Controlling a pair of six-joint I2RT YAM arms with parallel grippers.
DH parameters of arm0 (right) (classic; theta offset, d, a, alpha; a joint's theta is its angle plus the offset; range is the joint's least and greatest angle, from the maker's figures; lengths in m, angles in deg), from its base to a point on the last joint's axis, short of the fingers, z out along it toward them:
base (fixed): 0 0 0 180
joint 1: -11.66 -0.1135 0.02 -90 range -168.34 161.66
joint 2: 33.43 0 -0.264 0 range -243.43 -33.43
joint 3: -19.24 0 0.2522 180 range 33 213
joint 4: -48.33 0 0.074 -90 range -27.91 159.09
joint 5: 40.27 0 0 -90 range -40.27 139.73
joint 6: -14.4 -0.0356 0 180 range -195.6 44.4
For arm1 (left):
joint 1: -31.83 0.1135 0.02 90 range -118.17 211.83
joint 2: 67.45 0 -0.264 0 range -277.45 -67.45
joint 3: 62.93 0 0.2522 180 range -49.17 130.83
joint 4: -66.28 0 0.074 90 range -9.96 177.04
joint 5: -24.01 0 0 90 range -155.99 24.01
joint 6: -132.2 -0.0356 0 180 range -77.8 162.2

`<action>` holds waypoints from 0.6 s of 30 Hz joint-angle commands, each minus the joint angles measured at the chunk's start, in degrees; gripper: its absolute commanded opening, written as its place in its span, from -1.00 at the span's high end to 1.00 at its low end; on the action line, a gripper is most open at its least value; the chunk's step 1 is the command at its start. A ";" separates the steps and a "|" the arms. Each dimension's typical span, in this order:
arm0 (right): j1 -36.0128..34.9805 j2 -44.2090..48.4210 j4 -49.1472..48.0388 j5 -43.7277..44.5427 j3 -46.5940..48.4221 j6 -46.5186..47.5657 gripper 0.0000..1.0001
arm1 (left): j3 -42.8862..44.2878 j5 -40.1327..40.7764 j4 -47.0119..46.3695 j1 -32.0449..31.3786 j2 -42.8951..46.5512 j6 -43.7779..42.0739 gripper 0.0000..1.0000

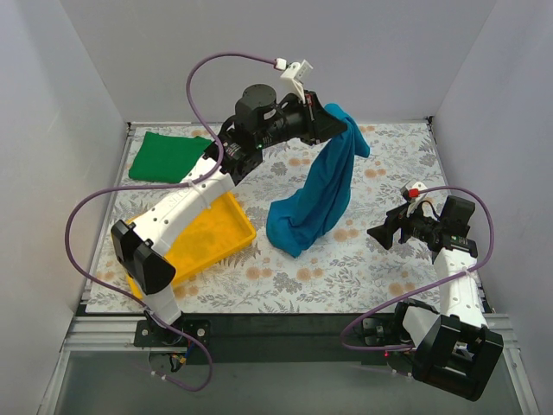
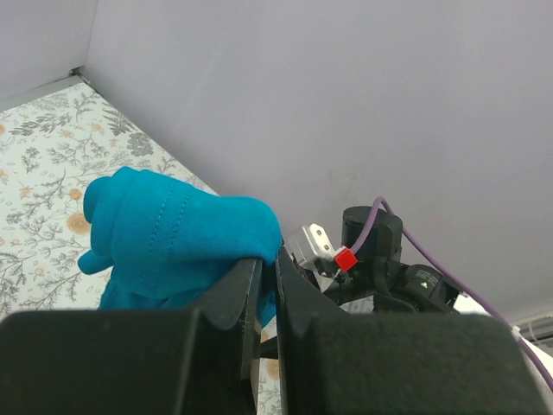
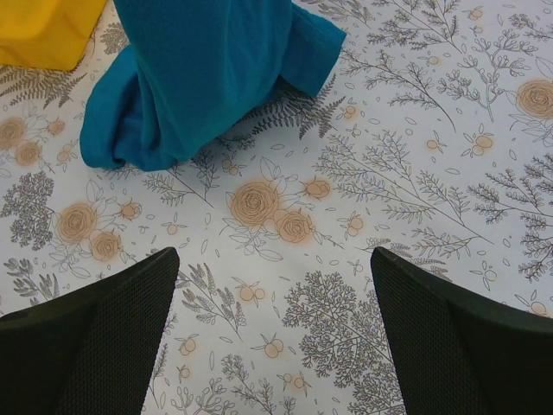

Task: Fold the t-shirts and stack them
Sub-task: Move the tshirt to the center of the board

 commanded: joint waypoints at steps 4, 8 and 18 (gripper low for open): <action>0.28 0.67 -1.04 -0.22 1.88 0.72 -0.97 | -7.20 5.36 -0.35 -0.17 5.39 -2.81 0.99; 0.28 0.49 -1.12 -0.22 1.88 0.72 -0.97 | -14.23 8.61 -0.26 -0.17 8.46 -4.04 0.91; 0.28 0.05 -1.04 -0.30 1.53 0.90 -0.97 | -38.83 22.90 0.44 0.00 20.75 -5.09 0.09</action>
